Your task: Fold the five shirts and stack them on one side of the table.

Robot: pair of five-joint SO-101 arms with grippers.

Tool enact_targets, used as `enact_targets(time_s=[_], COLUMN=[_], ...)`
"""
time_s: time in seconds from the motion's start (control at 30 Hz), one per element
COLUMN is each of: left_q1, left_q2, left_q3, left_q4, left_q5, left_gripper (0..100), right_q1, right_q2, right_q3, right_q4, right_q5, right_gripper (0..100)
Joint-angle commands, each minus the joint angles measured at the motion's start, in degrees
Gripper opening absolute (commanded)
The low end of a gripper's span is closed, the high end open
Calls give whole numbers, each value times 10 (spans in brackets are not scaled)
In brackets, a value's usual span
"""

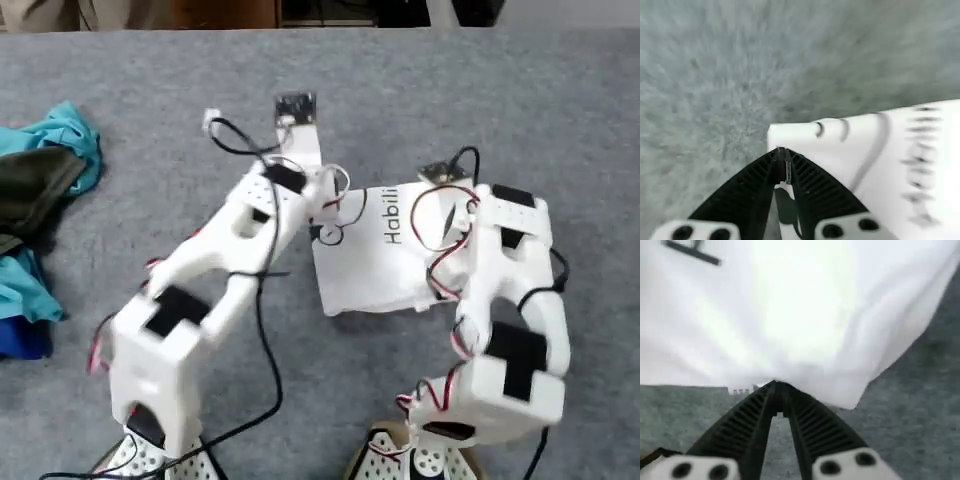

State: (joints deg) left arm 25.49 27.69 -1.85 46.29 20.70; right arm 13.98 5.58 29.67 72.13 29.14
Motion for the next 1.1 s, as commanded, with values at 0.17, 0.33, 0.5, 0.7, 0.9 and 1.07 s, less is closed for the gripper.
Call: enact_targets(time_s=[0.17, 0.33, 0.5, 0.7, 0.9, 1.07], left_q1=[-21, -20, -2, 0, -21, -16], left_q2=[51, 20, -25, -6, 21, 6], left_q3=[-114, -141, -145, -144, -144, -145], left_q4=[55, 88, 108, 107, 110, 124], left_q5=[4, 4, 4, 4, 3, -33], left_gripper=[19, 19, 19, 19, 19, 19], right_q1=[39, 32, 19, 51, 77, 45], right_q2=[-18, -122, -117, -2, 46, -52], right_q3=[-127, -199, -153, -69, -106, -189], right_q4=[145, 194, 130, 16, 27, 132], right_q5=[21, 21, 20, 22, 24, 21], right_gripper=[2, 2, 2, 2, 2, 2])
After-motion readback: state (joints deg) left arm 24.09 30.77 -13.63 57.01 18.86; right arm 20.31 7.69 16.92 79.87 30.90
